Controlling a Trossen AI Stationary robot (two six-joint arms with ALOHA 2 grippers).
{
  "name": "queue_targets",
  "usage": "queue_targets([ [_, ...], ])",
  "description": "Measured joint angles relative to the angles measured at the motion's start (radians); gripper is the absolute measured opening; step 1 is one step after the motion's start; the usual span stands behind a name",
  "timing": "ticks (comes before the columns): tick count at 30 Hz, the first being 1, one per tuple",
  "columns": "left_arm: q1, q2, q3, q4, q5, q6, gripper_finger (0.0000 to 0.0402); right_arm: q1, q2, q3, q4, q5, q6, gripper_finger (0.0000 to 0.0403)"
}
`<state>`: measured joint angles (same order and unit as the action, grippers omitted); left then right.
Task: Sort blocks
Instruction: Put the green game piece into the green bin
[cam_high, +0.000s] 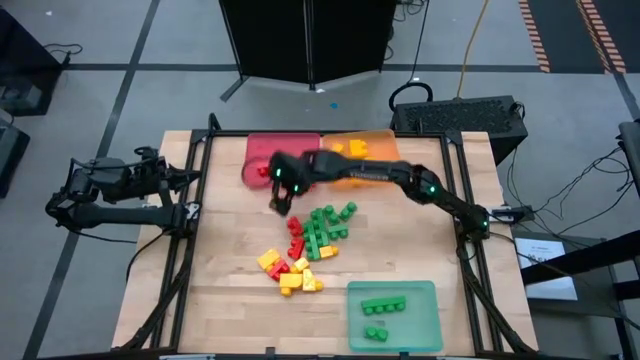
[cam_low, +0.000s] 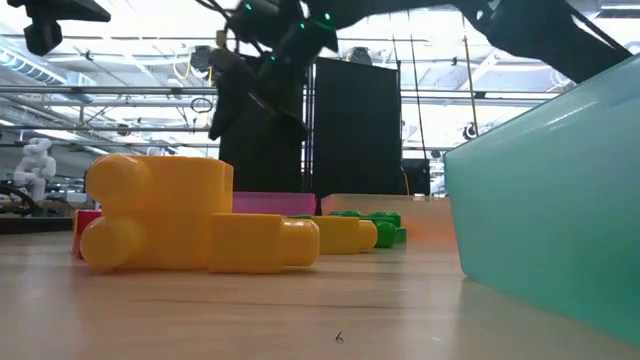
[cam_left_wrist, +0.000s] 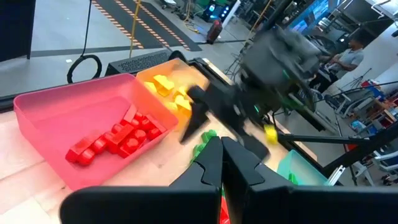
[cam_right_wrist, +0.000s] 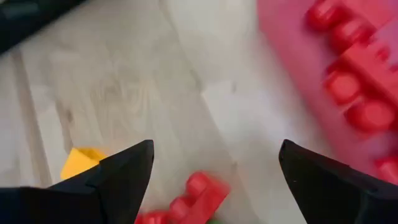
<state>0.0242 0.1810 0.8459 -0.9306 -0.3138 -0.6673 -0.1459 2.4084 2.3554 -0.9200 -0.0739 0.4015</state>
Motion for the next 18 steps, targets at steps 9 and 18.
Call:
queue_targets([
  [9,0.000,0.000,0.000,0.000,0.017,0.008,0.0002,0.134,0.018,0.000,-0.151,0.237,0.254,0.0347],
  [18,0.000,0.000,0.000,-0.004,0.024,0.027,0.0002,0.156,0.048,-0.086,-0.119,0.203,0.324,0.0347],
])
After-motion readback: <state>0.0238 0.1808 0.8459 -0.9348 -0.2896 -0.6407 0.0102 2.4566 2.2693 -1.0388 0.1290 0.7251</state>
